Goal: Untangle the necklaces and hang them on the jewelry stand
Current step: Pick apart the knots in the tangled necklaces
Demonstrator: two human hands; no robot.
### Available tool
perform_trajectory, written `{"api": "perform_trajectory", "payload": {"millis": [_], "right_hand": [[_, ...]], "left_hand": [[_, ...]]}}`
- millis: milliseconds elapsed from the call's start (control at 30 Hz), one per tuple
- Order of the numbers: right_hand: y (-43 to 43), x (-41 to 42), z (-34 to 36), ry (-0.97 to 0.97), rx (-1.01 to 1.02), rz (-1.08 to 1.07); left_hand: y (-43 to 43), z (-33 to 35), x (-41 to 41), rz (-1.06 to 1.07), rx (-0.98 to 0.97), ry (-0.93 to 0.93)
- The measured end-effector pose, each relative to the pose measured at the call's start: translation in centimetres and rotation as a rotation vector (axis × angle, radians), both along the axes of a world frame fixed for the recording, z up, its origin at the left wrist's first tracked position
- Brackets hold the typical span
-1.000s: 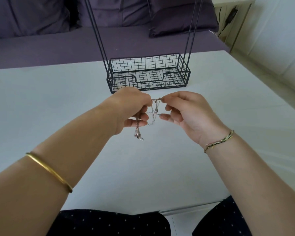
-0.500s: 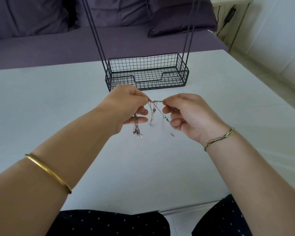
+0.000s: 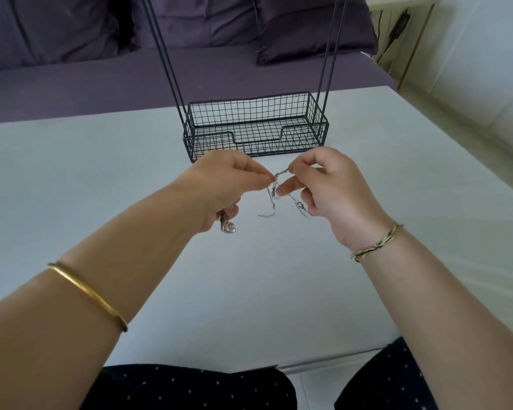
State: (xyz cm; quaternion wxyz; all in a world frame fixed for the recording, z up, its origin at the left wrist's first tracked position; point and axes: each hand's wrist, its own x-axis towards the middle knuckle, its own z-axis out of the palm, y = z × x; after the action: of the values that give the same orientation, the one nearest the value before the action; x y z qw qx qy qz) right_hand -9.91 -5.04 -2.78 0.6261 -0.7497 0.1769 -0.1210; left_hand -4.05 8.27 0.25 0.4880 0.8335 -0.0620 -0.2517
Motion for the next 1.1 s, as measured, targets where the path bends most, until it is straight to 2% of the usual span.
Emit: {"api": "perform_trajectory", "payload": {"millis": [100,300,767,1100], "right_hand": [[0.17,-0.07,-0.13,-0.006,-0.148,0.045],[0.08,0.14,-0.24,-0.009,-0.212,0.050],[0.06,0.09,-0.09,-0.075,-0.187,0.064],[0.35,-0.24,0.30,0.003,-0.084,0.143]], "left_hand": [[-0.06,-0.14,-0.04,0.013,0.013,0.015],[0.06,-0.02,0.01,0.040,-0.082,0.108],[0.18,0.16,-0.02,-0.011,-0.119,0.235],[0.17,0.00,0.13,0.066,-0.077,0.027]]}}
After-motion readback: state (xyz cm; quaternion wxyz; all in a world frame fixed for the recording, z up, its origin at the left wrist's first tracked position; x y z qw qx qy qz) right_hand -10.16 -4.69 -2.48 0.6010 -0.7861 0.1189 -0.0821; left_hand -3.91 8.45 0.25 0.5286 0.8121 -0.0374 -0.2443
